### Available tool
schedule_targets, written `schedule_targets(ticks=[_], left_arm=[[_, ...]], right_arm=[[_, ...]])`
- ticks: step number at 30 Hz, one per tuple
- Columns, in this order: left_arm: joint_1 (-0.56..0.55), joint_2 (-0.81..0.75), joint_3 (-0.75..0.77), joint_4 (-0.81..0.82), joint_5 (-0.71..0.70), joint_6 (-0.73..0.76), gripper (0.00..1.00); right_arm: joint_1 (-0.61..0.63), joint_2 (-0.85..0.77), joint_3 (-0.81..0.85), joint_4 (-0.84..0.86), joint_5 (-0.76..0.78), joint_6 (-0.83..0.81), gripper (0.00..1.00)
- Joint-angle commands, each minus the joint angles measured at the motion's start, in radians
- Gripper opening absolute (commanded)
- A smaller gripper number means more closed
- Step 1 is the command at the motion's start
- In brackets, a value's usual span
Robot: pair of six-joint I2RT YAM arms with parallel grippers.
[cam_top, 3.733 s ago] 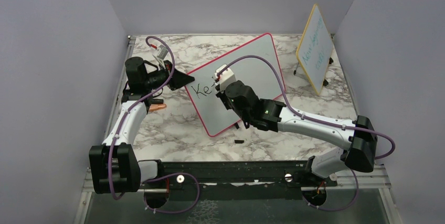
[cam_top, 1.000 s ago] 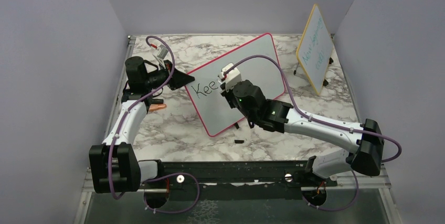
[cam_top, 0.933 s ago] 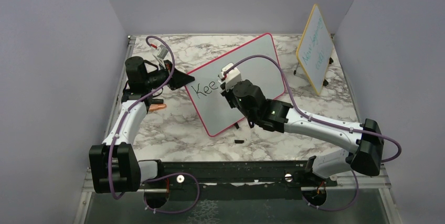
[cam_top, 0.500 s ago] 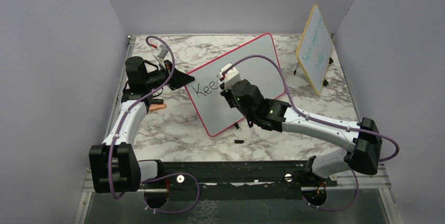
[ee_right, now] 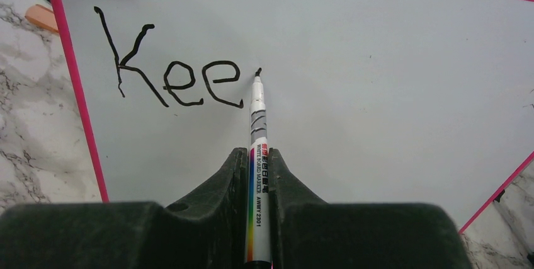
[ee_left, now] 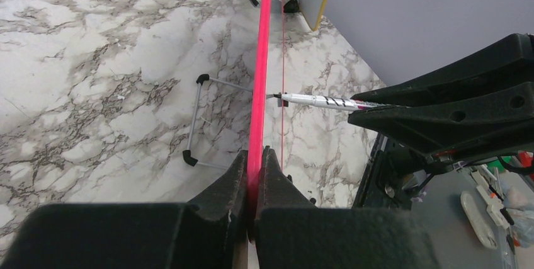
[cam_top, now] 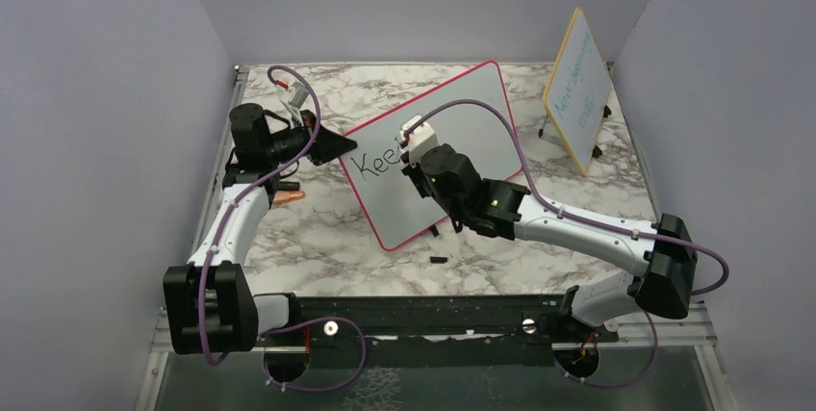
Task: Write a sentence on the whiteboard
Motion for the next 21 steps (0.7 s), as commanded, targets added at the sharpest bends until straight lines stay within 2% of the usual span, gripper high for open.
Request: schedule_targets(ticks=[1,12,21], left_arm=[[-0.015,0.027,-0.003,-0.056,-0.027,0.075,0.00],[-0.016,0.027,-0.003,-0.057,-0.027,0.076,0.00],[-0.015,0.024,-0.003,-0.059,-0.028,0.078,0.00]], right_arm=[[-0.004,0.016,0.043,-0.081,-0.014,0.026,0.01],[-0.003,0.026,0.049,-0.229,-0.078,0.095,0.00],[-0.004,0.031,0.047,-0.262,-0.105,0.110,0.00]])
